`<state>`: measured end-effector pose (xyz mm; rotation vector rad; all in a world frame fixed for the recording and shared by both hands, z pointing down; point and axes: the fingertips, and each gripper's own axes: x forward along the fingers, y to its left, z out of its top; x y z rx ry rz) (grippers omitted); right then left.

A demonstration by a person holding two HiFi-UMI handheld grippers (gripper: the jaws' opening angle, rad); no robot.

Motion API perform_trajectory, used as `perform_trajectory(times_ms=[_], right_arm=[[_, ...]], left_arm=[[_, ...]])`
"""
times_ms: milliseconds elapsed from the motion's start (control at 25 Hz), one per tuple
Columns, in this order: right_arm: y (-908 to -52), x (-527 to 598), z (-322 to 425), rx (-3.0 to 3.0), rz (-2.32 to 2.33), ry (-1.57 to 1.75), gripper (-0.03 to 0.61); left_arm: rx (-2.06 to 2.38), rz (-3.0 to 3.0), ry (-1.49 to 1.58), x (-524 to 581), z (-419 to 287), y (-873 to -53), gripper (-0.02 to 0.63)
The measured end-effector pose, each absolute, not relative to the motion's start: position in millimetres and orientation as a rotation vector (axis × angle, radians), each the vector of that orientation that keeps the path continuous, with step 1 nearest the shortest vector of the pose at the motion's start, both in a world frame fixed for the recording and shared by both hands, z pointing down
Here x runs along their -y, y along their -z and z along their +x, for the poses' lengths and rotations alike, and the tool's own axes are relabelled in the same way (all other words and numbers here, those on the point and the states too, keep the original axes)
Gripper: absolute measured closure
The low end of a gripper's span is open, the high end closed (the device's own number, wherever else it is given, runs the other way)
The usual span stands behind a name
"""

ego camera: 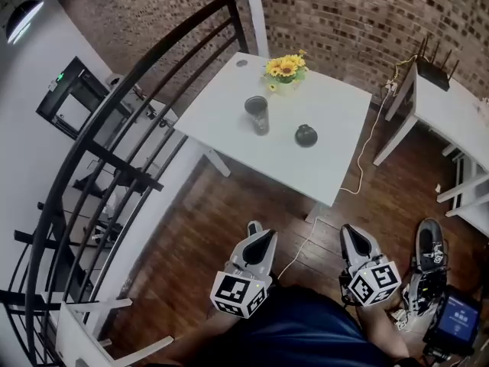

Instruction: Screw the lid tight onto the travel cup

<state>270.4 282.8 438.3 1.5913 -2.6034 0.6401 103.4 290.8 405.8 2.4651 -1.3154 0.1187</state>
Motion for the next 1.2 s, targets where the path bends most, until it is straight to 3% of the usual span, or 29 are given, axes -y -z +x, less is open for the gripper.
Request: perform_trajectory(times_ms=[440, 480, 560, 720, 880, 1200], right_arm=[[-496.1, -89.4, 208.0, 2.362, 1.571, -0.708, 0.566], [-506.3, -69.2, 205.7, 2.317, 1.560, -0.699, 0.543], [-522.2, -33.8, 203.1, 2.234, 1.531, -0.657, 0.438], [-562.5, 18.4, 210.5, 2.077, 1.369, -0.502, 0.374], [-619.3, 47.0, 217.3, 2.005, 1.190, -0.616, 0.257], [-658.1, 62.3, 215.1, 1.940, 0.904, -0.454, 0.233]], left_arm=[[1.072, 2.494, -0.082, -90.1, 39.9, -430.8, 0.609], [1.039, 2.501, -0.096, -73.9, 34.0, -435.9, 0.609], [0.986, 2.495, -0.118, -46.2, 20.7, -443.9, 0.609], [1.013, 2.454, -0.166, -1.6, -7.8, -451.1, 0.595], [1.096, 2.399, -0.165, 14.1, -23.6, -463.2, 0.595], [1.200, 2.322, -0.161, -7.0, -0.9, -452.0, 0.607]])
